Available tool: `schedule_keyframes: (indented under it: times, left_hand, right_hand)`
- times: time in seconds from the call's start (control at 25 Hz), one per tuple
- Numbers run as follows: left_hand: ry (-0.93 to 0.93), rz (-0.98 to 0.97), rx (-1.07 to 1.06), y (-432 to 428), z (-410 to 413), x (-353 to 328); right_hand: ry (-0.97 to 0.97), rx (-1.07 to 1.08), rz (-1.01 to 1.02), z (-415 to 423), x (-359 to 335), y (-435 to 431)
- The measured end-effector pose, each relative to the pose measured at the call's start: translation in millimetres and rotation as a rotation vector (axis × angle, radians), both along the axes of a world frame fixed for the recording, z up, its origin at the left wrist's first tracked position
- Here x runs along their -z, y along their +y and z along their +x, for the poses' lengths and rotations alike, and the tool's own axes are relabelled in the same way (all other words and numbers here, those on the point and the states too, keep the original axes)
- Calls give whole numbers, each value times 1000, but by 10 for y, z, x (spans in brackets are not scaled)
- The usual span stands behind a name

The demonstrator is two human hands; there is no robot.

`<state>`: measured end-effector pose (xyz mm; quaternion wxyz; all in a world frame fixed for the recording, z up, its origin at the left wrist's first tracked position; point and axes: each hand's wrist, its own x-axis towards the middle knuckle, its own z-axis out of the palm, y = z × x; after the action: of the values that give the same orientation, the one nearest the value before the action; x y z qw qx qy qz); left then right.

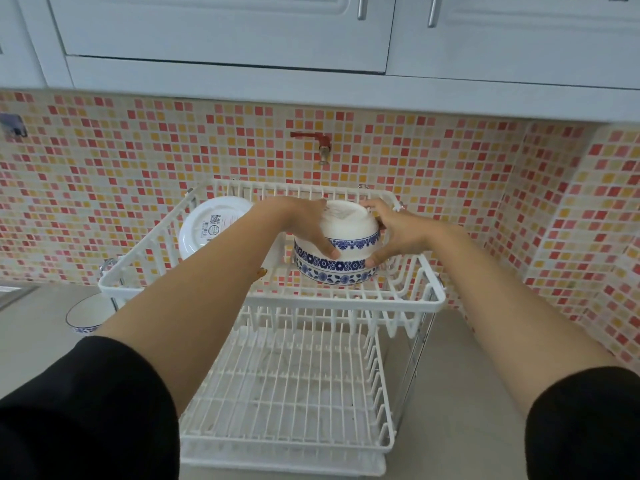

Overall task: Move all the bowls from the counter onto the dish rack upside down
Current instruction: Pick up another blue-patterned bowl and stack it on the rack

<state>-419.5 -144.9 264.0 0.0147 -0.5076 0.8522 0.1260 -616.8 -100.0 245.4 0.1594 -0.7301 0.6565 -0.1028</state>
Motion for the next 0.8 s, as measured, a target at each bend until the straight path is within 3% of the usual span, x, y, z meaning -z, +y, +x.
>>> schedule_keyframes:
  times: [0.2, 0.44, 0.68, 0.8]
  left_hand:
    - [-38, -111, 33, 115, 16, -30]
    - [137, -286, 147, 302, 402, -180]
    - [309, -350, 71, 404, 1461, -240]
    - [283, -376, 39, 496, 2145, -191]
  right_hand:
    - [-17, 33, 26, 57, -47, 62]
    - [85, 94, -102, 395, -149, 209]
    - [49, -7, -341, 1598, -338, 405]
    - [7, -37, -383, 2368, -302, 443]
